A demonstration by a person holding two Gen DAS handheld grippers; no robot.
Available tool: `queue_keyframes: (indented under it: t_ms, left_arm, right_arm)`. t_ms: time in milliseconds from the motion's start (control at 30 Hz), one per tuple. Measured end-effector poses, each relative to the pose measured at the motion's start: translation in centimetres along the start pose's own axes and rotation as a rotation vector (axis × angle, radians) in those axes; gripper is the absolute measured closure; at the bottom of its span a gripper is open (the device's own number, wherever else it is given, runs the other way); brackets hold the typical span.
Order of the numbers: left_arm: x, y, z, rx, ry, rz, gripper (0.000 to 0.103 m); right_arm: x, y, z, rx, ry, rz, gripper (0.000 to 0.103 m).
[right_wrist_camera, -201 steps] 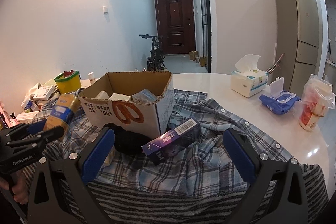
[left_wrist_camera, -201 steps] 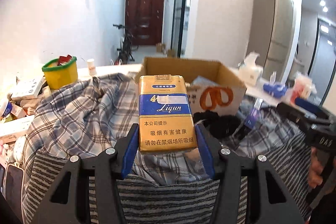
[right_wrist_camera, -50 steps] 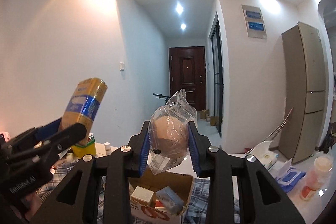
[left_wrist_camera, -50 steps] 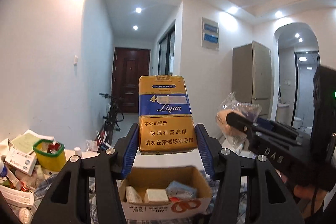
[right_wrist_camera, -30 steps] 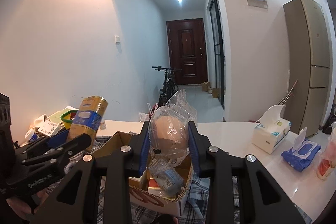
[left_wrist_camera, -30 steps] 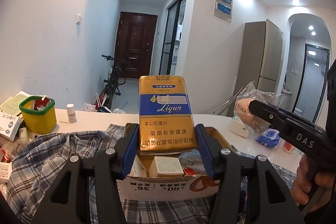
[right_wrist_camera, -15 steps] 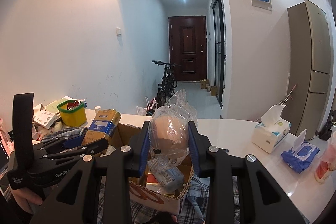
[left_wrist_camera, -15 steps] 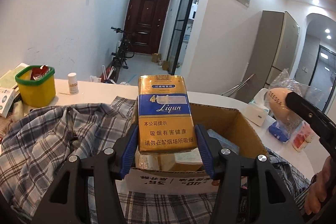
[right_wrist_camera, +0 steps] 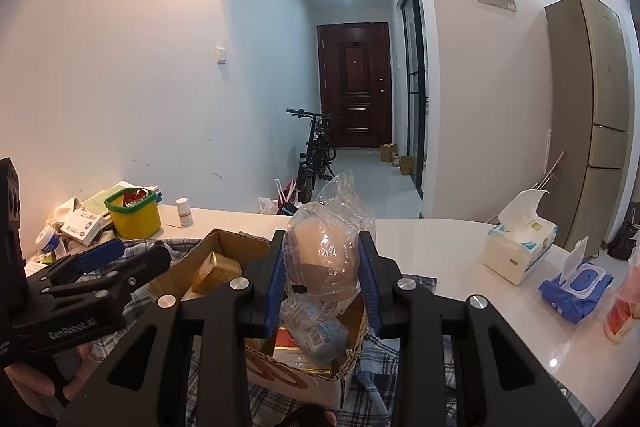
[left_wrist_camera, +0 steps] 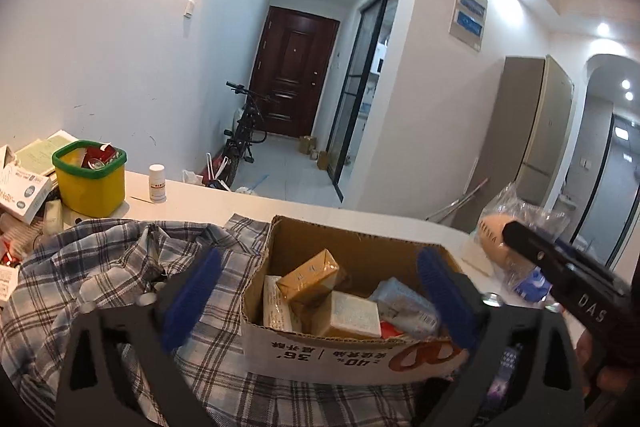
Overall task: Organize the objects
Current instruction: 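Lower the Liqun pack into the box and open the left gripper, then lower the wrapped sponge into the box and open the right gripper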
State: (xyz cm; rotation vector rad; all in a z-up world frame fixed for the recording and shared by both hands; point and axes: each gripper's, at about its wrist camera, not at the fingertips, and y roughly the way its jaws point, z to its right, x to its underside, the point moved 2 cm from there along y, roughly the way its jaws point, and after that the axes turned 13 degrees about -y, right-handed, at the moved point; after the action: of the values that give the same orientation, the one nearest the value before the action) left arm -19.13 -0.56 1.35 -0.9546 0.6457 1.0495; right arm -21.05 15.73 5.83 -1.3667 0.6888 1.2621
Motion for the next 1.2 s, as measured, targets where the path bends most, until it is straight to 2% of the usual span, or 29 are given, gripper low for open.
queue_keyframes:
  t_ms: [267, 433, 667, 933, 1200]
  left_arm:
    - [-0.9, -0.4, -1.3, -0.012, -0.064, 0.028, 0.000]
    - [-0.8, -0.8, -0.7, -0.031, -0.017, 0.064, 0.000]
    - [-0.5, -1.6, 0.5, -0.058, 0.063, 0.127, 0.000]
    - [-0.3, -1.9, 0.8, -0.044, 0.063, 0.124, 0.000]
    - [-0.8, -1.6, -0.3, -0.032, 0.002, 0.100, 0.000]
  right_arm:
    - [0.2, 0.4, -0.3, -0.026, 0.004, 0.008, 0.070]
    - [0.3, 0.4, -0.3, -0.036, 0.008, 0.026, 0.070]
    - [0.7, 1.4, -0.3, -0.048, 0.013, 0.004, 0.070]
    - [1.4, 2.7, -0.8, -0.055, -0.005, -0.039, 0.070]
    - [2.1, 3.8, -1.1, -0.065, -0.007, -0.076, 0.070]
